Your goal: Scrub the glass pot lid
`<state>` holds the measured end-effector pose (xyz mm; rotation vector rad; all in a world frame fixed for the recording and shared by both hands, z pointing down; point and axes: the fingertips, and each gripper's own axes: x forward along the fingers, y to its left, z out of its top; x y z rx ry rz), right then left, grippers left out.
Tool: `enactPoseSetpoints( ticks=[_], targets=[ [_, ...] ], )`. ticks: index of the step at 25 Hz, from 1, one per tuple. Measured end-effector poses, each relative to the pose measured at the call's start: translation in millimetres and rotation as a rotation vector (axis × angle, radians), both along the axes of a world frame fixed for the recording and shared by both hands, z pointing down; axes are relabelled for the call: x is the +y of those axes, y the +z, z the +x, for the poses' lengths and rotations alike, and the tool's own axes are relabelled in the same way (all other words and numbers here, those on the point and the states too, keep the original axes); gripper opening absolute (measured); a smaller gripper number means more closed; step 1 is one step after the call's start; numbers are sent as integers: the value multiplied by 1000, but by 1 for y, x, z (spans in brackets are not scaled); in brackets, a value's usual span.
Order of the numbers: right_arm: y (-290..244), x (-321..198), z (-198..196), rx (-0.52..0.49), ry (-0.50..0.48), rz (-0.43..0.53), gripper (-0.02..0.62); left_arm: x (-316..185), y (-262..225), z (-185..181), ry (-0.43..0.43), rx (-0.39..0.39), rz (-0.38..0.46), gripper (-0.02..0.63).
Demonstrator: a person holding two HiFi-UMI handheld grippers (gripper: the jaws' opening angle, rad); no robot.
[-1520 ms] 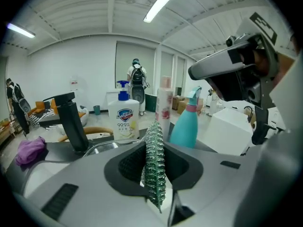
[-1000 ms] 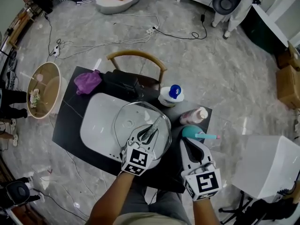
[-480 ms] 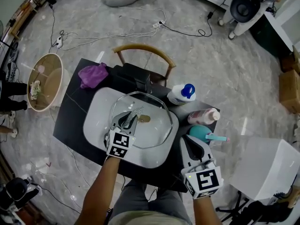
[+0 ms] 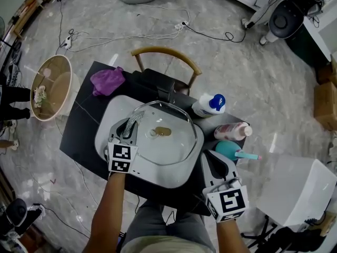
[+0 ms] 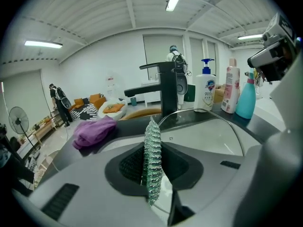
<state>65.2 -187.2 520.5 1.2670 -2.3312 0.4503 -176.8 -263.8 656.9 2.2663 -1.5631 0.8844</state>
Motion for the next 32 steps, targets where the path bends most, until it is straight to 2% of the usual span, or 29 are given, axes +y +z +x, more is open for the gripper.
enactPoseSetpoints(
  ticks=[4,9,14,21,25,32],
  targets=[
    [2,3,1,0,1,-4,26,3,3,8,9,8,-6,91],
    [2,6,11,-3,15,-6,26,10,7,42,53,30,-24,91],
    [3,11,26,-8,33,-8,27,25,11,98,107,90,-50,91],
    [6,17,52,-14,71,-12,27,54,10,193,256,149,-82,91],
    [6,19,63,-18,86,-10,27,69,7,232,324,163,-90,91],
    [5,23,76,-19,98,-7,28,75,8,240,326,164,-98,91]
  ],
)
